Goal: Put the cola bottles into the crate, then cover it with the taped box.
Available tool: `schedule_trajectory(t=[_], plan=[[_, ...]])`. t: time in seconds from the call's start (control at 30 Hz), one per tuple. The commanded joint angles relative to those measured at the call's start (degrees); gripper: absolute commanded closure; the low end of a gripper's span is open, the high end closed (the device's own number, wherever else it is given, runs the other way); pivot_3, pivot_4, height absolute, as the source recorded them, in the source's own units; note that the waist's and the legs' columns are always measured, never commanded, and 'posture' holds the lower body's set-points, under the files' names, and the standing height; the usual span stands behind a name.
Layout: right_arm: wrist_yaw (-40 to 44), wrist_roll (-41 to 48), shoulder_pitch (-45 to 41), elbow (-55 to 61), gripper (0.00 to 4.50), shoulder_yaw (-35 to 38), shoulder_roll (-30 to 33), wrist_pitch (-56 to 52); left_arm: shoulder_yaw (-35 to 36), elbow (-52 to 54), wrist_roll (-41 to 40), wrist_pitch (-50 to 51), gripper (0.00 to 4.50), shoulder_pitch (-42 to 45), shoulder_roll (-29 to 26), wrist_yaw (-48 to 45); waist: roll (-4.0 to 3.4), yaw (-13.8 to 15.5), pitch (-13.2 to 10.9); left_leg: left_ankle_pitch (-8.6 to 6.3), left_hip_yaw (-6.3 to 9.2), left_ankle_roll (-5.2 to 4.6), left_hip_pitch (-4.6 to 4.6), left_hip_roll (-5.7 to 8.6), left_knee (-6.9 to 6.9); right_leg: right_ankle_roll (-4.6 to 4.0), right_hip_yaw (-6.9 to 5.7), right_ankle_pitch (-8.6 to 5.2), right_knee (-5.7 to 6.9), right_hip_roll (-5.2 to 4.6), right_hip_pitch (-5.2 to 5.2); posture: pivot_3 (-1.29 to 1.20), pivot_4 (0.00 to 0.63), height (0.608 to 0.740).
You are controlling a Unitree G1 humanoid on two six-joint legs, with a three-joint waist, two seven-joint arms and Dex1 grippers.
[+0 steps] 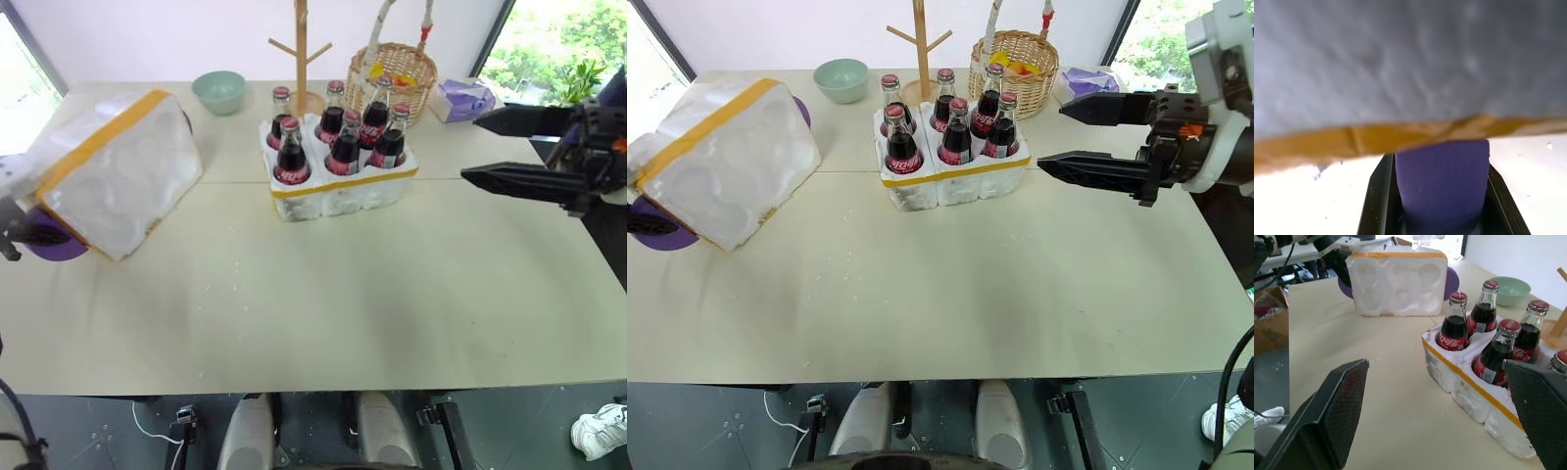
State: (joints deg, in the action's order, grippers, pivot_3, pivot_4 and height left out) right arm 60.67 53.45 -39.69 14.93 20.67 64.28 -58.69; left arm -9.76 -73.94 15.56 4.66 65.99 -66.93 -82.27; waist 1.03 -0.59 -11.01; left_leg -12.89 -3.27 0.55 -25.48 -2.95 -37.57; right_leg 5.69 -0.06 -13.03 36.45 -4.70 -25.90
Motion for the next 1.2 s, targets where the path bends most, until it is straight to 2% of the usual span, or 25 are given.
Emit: schedule_trajectory(t=[0.03,0.17,0.23,0.3,0.4,0.57,0.8,1.0,1.2], plan=[[0.4,-0.6,1.0,0.6,0.0,1.2,1.5,1.6,3.4,2.8,-2.4,-4.8,4.1,1.1,-0.9,4.2,0.01,0.0,0.0,0.0,0.0,0.0,-0.01,0.0,-0.02,0.0,0.0,0.0,0.0,0.0,0.0,0.0,0.15,0.74],[-1.7,-2.0,2.0,0.5,0.0,1.8,1.1,2.8,6.8,6.8,-3.6,-14.0,4.1,-0.7,0.3,19.3,0.02,0.0,0.0,-0.01,0.02,-0.02,-0.03,-0.01,-0.15,0.01,0.0,0.0,0.06,-0.01,0.02,0.0,0.15,0.74],[-1.8,-1.4,2.4,0.4,0.0,2.4,1.1,2.7,7.7,8.5,-4.1,-16.5,4.1,-1.3,0.7,23.0,0.03,0.0,0.0,-0.01,0.03,-0.02,-0.03,-0.01,-0.22,0.01,0.0,0.0,0.11,-0.01,0.05,0.0,0.15,0.74],[-2.4,-1.1,3.5,0.8,0.0,3.1,1.0,2.6,10.1,14.2,-5.7,-19.9,4.1,-1.4,2.9,29.5,0.03,0.1,0.0,-0.04,0.04,-0.06,-0.03,0.0,-0.32,0.01,0.0,0.01,0.19,-0.01,0.08,0.0,0.15,0.74],[-3.5,-0.4,4.3,1.3,0.0,3.7,0.4,2.5,9.7,22.9,-3.1,-24.3,4.1,-1.3,5.6,39.0,0.21,0.6,-0.1,-0.04,0.1,-0.06,-0.05,0.0,-0.46,0.03,0.0,0.01,0.3,-0.01,0.12,0.0,0.15,0.74],[-5.7,0.3,4.5,1.5,0.0,3.4,-0.8,2.6,8.5,32.4,-1.2,-21.0,4.1,2.3,13.3,47.8,0.22,1.2,-0.1,-0.04,0.1,-0.06,0.01,0.03,-0.51,0.07,0.01,0.04,0.37,0.0,0.18,0.0,0.15,0.74],[-8.8,2.1,7.0,3.4,0.0,5.9,-1.5,1.7,0.4,40.6,9.4,-21.6,4.1,4.3,21.5,54.8,0.22,1.3,-0.1,-0.04,0.11,-0.06,0.03,0.07,-0.56,0.1,0.02,0.04,0.41,0.0,0.22,0.0,0.15,0.74],[-11.7,4.5,10.2,5.6,0.0,9.0,-1.8,0.7,-6.9,45.2,20.2,-20.8,4.1,1.6,24.2,59.0,0.21,1.0,-0.1,-0.03,0.12,-0.06,0.1,0.06,-0.55,0.1,0.04,0.04,0.44,0.02,0.22,0.0,0.15,0.74],[-15.1,6.6,11.6,6.3,0.0,11.4,-3.0,0.3,-12.7,50.3,31.5,-14.4,4.1,-1.4,25.8,59.1,0.21,1.3,-0.1,-0.03,0.15,-0.06,0.08,0.06,-0.58,0.11,0.04,0.03,0.45,0.03,0.24,0.0,0.15,0.74]])
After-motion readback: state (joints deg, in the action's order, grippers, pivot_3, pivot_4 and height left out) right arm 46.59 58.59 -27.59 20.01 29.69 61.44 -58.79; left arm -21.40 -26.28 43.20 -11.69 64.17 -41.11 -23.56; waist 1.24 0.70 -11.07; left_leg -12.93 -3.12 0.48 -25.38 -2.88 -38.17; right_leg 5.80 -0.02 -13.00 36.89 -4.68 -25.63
